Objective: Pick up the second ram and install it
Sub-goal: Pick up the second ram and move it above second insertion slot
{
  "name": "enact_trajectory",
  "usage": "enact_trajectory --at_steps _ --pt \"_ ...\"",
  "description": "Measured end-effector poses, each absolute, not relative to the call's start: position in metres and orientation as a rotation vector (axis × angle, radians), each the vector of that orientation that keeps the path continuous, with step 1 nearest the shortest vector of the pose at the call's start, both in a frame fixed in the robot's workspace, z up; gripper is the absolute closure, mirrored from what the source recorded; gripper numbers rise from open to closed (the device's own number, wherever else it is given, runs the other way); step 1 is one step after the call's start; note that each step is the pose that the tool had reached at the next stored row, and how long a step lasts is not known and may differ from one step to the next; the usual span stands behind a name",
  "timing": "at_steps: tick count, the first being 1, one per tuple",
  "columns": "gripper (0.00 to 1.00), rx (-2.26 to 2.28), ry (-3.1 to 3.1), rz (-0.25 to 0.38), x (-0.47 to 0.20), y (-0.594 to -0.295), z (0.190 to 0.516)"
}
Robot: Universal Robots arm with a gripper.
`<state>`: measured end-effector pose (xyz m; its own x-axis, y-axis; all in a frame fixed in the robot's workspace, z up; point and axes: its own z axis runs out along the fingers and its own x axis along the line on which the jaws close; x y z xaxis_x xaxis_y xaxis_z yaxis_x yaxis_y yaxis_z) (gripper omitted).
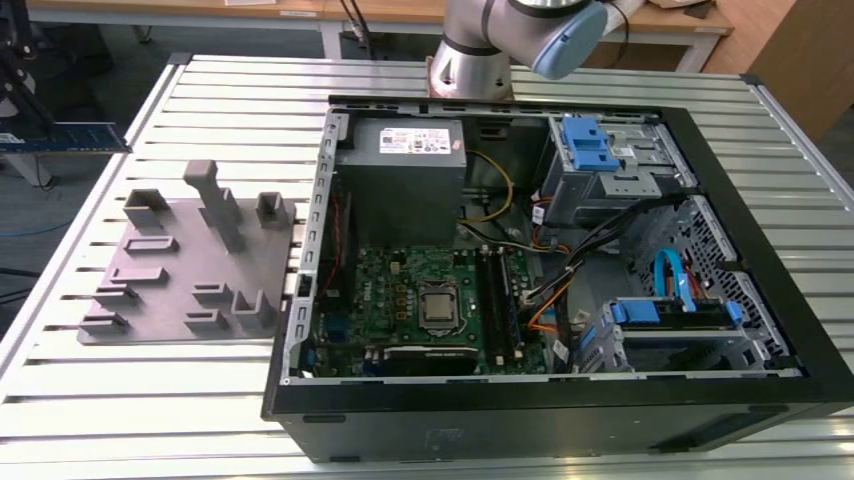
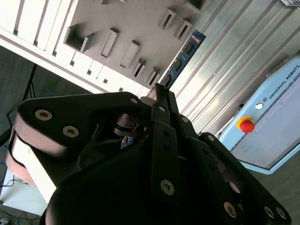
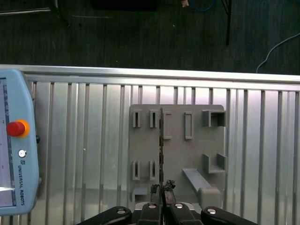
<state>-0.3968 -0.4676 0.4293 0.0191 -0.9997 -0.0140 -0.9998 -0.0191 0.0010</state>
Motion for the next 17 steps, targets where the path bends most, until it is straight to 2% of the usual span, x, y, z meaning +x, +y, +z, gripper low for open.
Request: enact_trajectory --at_steps 17 --pt "0.87 -2.237 2.195 0.02 -0.35 -0.468 0.429"
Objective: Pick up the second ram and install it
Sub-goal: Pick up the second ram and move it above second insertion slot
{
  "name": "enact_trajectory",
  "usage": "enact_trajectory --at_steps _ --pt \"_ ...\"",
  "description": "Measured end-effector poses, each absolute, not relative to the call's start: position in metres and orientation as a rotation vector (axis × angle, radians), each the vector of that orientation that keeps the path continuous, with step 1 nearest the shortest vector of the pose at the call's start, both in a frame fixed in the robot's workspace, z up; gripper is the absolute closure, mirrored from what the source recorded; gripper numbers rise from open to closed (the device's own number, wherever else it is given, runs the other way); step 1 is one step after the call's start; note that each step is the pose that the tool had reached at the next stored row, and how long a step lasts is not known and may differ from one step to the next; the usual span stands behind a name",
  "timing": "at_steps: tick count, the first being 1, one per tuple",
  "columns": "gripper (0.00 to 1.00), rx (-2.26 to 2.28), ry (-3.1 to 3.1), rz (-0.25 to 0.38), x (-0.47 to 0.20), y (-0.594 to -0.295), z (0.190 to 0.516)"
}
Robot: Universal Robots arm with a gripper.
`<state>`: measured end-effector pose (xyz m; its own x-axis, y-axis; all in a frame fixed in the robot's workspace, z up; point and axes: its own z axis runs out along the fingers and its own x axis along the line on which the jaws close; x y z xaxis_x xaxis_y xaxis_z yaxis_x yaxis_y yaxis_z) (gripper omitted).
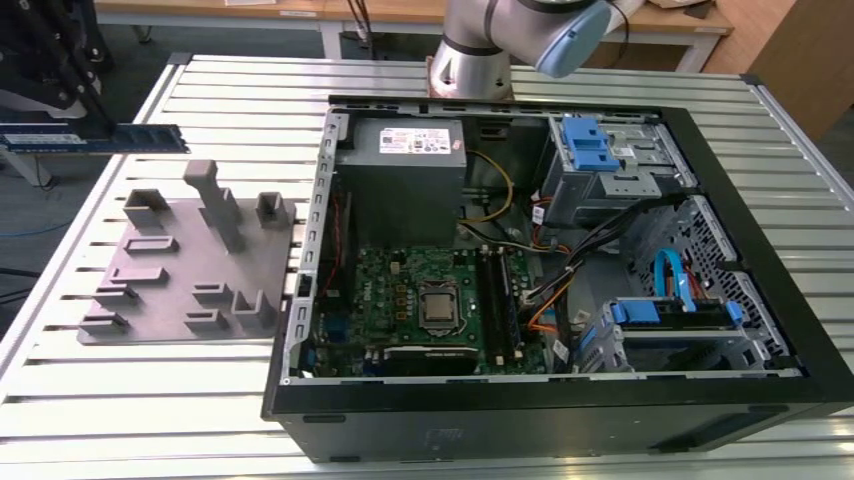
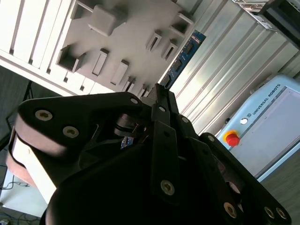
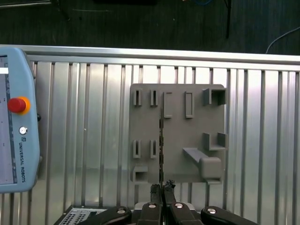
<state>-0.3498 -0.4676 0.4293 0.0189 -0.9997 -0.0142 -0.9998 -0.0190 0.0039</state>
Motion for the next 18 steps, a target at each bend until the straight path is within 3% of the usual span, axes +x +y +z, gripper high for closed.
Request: enact_trajectory --at_steps 18 --pt "0.87 -2.238 2.196 0.022 -0.31 -0.468 0.429"
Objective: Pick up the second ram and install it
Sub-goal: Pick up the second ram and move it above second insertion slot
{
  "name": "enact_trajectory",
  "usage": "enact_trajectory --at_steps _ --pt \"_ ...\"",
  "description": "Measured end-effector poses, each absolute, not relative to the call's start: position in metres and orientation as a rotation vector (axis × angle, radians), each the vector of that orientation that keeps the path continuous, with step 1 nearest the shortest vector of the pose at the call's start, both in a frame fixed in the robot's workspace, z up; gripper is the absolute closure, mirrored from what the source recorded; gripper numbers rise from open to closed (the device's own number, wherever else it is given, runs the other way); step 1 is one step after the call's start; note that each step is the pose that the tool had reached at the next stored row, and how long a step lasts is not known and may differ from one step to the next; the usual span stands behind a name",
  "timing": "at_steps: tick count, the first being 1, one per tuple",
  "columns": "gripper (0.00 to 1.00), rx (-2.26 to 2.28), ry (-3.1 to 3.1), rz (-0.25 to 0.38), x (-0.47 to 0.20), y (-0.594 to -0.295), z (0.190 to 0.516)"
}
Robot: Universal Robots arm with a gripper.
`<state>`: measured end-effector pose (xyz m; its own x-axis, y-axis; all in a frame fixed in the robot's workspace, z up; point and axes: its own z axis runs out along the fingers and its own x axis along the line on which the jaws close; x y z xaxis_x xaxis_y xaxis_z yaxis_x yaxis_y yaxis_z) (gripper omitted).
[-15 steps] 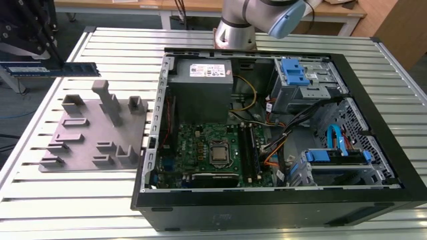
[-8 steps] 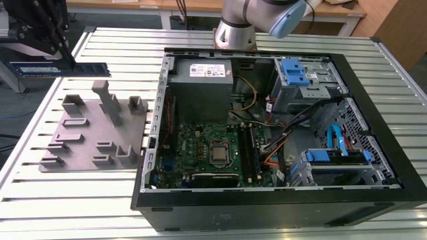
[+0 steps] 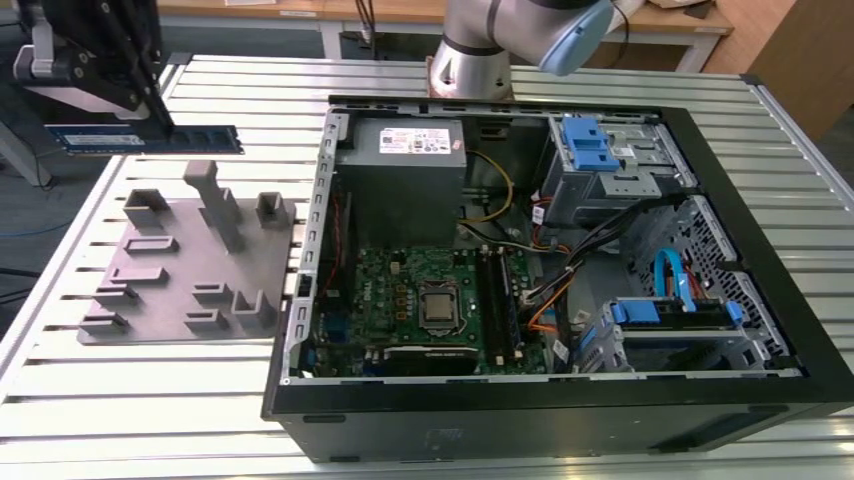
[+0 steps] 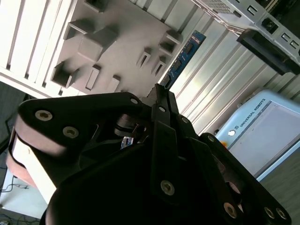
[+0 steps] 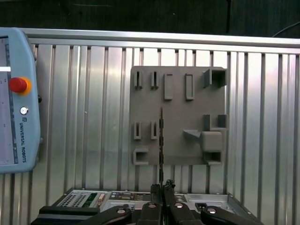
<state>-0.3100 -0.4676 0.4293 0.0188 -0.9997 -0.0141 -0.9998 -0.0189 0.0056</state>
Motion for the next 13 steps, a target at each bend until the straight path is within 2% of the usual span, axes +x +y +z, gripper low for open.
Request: enact_trajectory --at_steps 13 --pt "0.87 -2.239 2.197 0.023 -0.283 -0.468 0.429"
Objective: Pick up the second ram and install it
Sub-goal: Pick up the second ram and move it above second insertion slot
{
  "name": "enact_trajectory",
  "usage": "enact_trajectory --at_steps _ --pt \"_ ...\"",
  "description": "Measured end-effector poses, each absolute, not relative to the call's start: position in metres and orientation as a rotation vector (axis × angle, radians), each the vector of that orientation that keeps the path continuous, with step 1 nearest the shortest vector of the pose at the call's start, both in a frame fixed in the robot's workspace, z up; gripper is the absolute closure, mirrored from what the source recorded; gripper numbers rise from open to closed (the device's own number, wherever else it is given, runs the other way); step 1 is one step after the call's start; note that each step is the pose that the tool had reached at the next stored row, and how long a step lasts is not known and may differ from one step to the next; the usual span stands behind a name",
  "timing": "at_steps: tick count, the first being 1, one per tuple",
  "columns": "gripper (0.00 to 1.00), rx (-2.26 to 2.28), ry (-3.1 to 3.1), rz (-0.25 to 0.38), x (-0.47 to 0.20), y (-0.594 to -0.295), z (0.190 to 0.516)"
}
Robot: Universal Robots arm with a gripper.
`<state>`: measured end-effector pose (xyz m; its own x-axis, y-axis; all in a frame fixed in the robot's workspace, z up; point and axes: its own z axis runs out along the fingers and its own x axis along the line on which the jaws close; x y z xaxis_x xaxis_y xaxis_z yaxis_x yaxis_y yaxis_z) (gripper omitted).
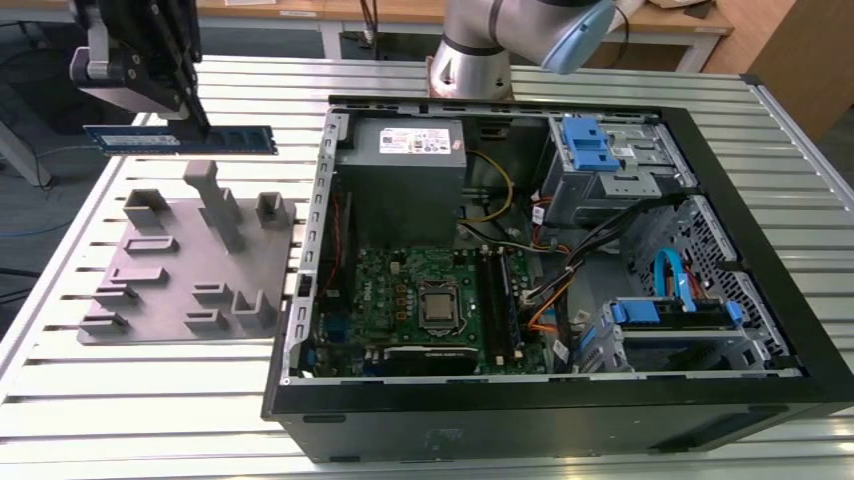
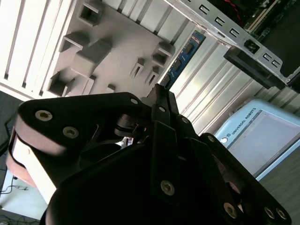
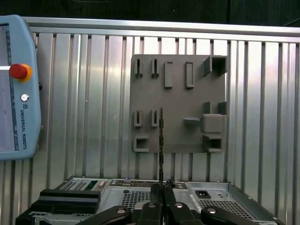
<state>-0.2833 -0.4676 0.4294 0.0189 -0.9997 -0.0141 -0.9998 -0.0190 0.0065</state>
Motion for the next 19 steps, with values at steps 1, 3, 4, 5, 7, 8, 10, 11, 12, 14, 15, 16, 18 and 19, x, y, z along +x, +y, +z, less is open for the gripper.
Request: enact_trajectory --at_steps 1,3,4,5,7,8,10,11,12,14,15,16,18,19 --pt "0.87 -2.238 2.197 0.023 -0.281 -0.468 0.429" --pt "0.87 -2.239 2.197 0.023 -0.277 -0.468 0.429" --pt "0.87 -2.239 2.197 0.023 -0.275 -0.468 0.429" --pt "0.87 -2.239 2.197 0.023 -0.273 -0.468 0.429" --pt "0.87 -2.239 2.197 0.024 -0.269 -0.468 0.429" --pt "0.87 -2.239 2.197 0.024 -0.267 -0.468 0.429" --pt "0.87 -2.239 2.197 0.024 -0.262 -0.468 0.429" --pt "0.87 -2.239 2.197 0.024 -0.26 -0.468 0.429" --pt "0.87 -2.239 2.197 0.024 -0.258 -0.468 0.429" --pt "0.87 -2.239 2.197 0.025 -0.253 -0.468 0.429" --pt "0.87 -2.239 2.197 0.026 -0.25 -0.468 0.429" --pt "0.87 -2.238 2.196 0.027 -0.247 -0.468 0.429" --pt "0.87 -2.237 2.195 0.03 -0.242 -0.468 0.429" --pt "0.87 -2.237 2.195 0.031 -0.24 -0.468 0.429"
